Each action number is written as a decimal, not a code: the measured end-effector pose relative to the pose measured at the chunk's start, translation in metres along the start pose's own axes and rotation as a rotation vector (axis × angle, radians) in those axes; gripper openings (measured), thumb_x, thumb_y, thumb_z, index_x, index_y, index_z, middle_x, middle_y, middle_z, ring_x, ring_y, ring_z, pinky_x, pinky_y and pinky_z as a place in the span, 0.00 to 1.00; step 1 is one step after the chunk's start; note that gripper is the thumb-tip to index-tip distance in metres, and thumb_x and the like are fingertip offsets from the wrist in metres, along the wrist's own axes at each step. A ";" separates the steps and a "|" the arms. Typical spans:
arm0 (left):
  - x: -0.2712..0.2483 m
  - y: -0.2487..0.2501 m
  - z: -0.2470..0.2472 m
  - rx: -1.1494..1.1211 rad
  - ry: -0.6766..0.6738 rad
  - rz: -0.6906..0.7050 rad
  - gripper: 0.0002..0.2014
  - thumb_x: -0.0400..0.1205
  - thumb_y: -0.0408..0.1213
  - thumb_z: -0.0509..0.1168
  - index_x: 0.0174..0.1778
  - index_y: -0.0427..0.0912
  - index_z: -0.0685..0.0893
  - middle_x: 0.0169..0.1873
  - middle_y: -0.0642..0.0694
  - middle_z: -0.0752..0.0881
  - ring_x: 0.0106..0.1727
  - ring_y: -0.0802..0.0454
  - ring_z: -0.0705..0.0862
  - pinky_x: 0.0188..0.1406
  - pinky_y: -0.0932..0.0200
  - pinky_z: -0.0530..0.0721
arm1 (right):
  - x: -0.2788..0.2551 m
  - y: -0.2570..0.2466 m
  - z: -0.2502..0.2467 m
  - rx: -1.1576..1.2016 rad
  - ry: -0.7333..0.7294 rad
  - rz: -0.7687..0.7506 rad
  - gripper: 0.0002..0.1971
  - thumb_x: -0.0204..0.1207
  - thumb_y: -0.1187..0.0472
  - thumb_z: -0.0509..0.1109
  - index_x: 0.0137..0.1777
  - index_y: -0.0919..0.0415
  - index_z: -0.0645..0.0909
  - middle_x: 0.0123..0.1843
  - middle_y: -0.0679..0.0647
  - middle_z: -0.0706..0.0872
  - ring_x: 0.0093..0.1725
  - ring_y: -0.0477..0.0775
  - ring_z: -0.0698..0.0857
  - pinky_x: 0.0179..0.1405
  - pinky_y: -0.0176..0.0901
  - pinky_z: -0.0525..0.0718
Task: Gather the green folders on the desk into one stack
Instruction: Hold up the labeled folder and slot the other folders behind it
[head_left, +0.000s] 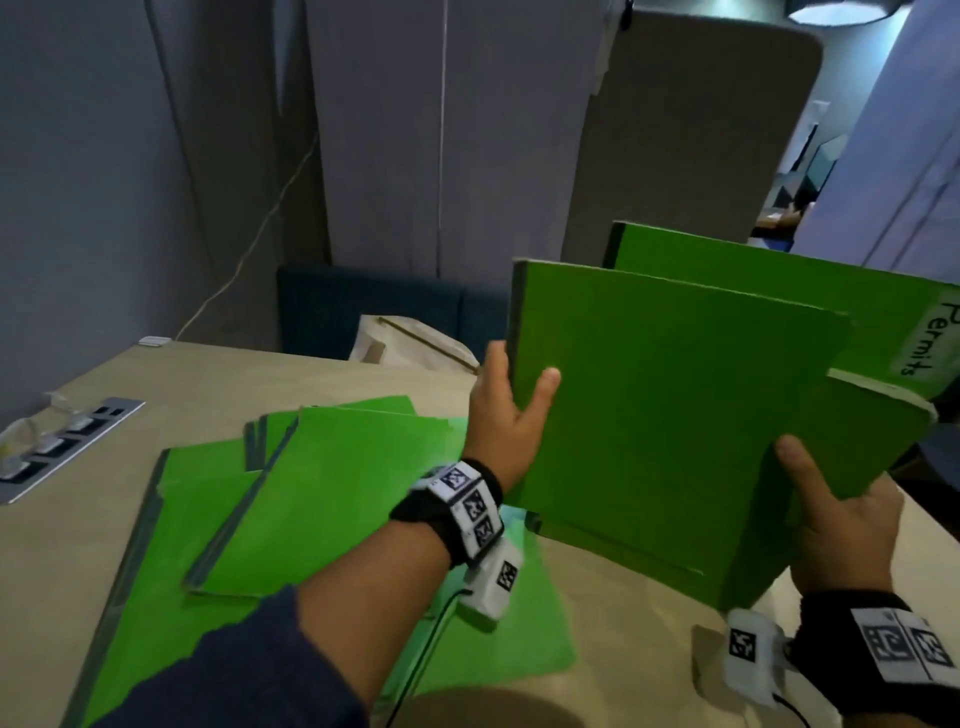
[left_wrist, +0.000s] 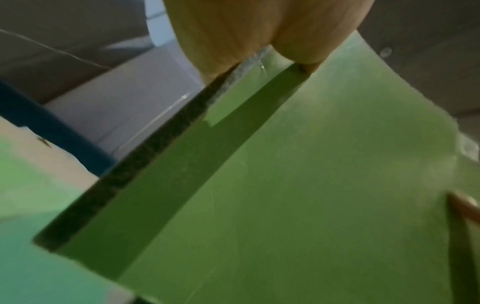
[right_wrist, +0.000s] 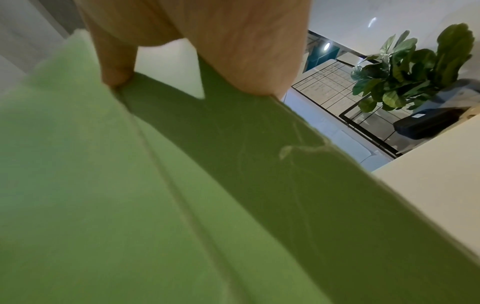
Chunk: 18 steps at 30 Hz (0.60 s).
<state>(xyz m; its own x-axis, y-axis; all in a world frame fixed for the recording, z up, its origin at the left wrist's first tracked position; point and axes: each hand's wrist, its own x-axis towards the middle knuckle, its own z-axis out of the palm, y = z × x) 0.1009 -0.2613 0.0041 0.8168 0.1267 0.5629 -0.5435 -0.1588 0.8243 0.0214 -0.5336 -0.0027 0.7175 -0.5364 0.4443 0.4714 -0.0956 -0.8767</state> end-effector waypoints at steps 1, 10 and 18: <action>-0.005 -0.007 0.014 0.001 -0.038 -0.030 0.18 0.84 0.56 0.65 0.63 0.51 0.73 0.57 0.48 0.87 0.58 0.50 0.88 0.58 0.39 0.88 | 0.000 -0.002 0.001 0.041 0.023 -0.002 0.26 0.64 0.32 0.80 0.58 0.45 0.85 0.51 0.36 0.93 0.52 0.35 0.90 0.54 0.39 0.90; -0.012 -0.040 -0.002 0.319 -0.407 0.045 0.22 0.82 0.60 0.66 0.66 0.55 0.72 0.65 0.53 0.83 0.63 0.53 0.84 0.62 0.51 0.84 | 0.010 0.005 -0.002 -0.097 -0.020 0.007 0.27 0.62 0.46 0.81 0.63 0.51 0.85 0.51 0.38 0.89 0.44 0.27 0.89 0.43 0.33 0.89; 0.033 -0.124 -0.202 1.349 -0.686 -0.802 0.62 0.63 0.81 0.69 0.87 0.46 0.60 0.84 0.35 0.67 0.80 0.35 0.74 0.76 0.41 0.78 | 0.011 0.014 -0.005 -0.059 -0.004 0.005 0.33 0.68 0.50 0.80 0.73 0.58 0.81 0.53 0.37 0.92 0.52 0.32 0.90 0.46 0.27 0.89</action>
<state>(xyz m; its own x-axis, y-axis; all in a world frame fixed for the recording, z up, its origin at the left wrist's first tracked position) 0.1561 -0.0400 -0.0676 0.9056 0.2265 -0.3587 0.2545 -0.9665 0.0323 0.0328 -0.5453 -0.0110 0.7216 -0.5340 0.4405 0.4369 -0.1423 -0.8882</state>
